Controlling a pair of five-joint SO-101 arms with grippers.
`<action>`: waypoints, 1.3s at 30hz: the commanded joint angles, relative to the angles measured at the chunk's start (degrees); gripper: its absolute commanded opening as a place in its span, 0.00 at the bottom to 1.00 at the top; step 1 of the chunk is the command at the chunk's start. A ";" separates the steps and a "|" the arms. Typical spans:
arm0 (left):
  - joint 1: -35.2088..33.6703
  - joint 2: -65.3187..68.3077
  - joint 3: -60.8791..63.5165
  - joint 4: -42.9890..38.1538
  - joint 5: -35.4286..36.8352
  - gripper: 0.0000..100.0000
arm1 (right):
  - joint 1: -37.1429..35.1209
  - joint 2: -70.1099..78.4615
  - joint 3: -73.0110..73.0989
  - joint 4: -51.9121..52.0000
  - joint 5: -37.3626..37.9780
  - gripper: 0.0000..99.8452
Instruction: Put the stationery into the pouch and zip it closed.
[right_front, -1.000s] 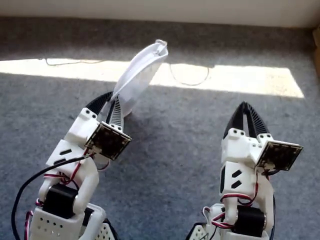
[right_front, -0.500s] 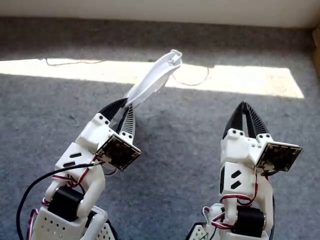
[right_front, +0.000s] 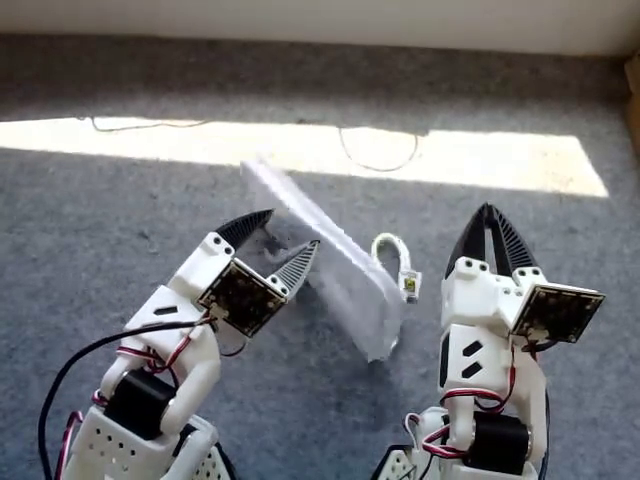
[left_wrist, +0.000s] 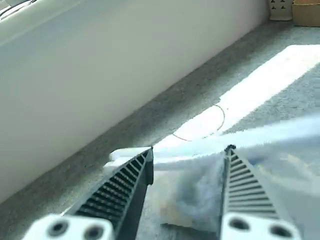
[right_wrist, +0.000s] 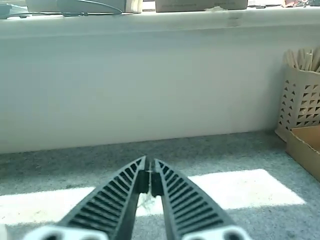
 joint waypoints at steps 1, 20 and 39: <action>0.84 -0.75 -0.75 -0.53 0.88 0.22 | -0.48 0.04 -0.66 -1.27 -0.53 0.00; -2.15 -0.75 -7.34 4.84 5.01 0.15 | -0.48 -0.13 -1.19 -1.10 -0.18 0.00; -15.25 -0.75 -6.81 13.45 5.19 0.01 | -8.84 -3.47 1.45 5.93 -0.09 0.00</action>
